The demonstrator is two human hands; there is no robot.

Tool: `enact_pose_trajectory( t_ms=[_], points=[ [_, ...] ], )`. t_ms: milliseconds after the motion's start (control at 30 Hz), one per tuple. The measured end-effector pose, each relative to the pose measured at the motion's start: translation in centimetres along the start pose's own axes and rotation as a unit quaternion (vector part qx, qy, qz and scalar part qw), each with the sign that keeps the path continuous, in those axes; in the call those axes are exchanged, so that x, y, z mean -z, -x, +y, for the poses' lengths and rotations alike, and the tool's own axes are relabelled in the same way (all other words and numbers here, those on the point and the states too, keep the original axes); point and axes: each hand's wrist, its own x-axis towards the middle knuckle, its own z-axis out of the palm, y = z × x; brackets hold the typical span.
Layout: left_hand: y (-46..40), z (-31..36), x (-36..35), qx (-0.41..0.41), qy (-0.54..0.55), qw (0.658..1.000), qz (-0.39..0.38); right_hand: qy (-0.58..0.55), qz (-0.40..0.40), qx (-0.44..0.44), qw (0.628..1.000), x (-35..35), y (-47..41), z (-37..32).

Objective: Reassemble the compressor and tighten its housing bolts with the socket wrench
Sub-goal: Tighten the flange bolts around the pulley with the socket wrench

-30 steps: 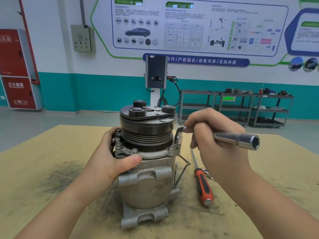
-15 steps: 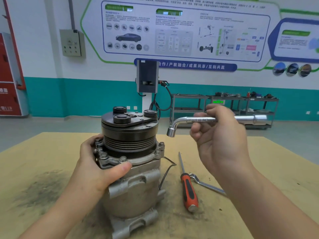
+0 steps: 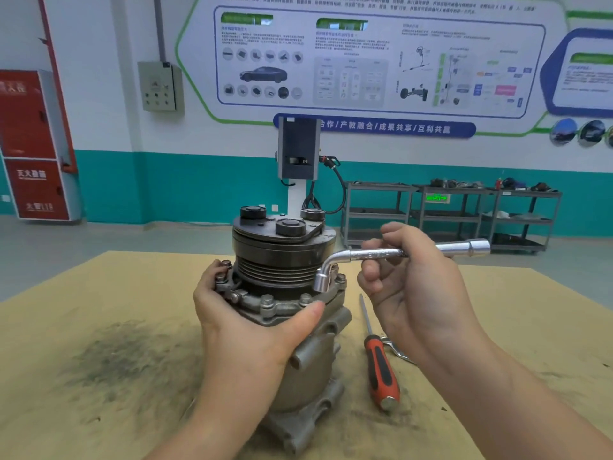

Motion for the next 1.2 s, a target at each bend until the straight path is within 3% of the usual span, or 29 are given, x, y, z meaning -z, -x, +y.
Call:
enact_pose_trajectory(
  t_ms=[233, 433, 600, 700, 900, 1000, 1100, 1200],
  points=[
    [2.7, 2.1, -3.9, -0.078, -0.105, 0.984, 0.12, 0.054, 0.036, 0.041, 0.997, 0.7, -0.8, -0.9],
    [3.1, 3.0, -2.6, 0.004, -0.108, 0.991, 0.076, 0.052, 0.013, 0.003, 0.999, 1.4, -1.7, -0.8],
    [-0.8, 3.5, 0.3, 0.059, -0.079, 0.989, 0.111, 0.018, 0.003, -0.014, 1.0, 1.6, -1.8, -0.5],
    [-3.2, 2.3, 1.4, 0.088, -0.069, 0.993, 0.036, 0.006, -0.012, -0.009, 1.0, 1.6, -1.8, -0.5],
    [-4.7, 0.5, 4.3, 0.055, -0.013, 0.967, -0.248, 0.027, -0.028, 0.09, 0.995, 1.6, -1.1, -0.1],
    [-4.3, 0.4, 4.9, 0.025, 0.024, 0.954, -0.299, 0.092, -0.055, 0.237, 0.966, 1.6, -0.3, 0.7],
    [-3.5, 1.2, 4.4, 0.002, 0.048, 0.963, -0.264, 0.178, -0.115, 0.405, 0.89, 1.6, 0.5, 1.2],
    [-2.6, 1.0, 3.6, -0.005, 0.081, 0.978, -0.191, 0.297, -0.12, 0.475, 0.819, 1.3, 1.3, 1.8]
  ],
)
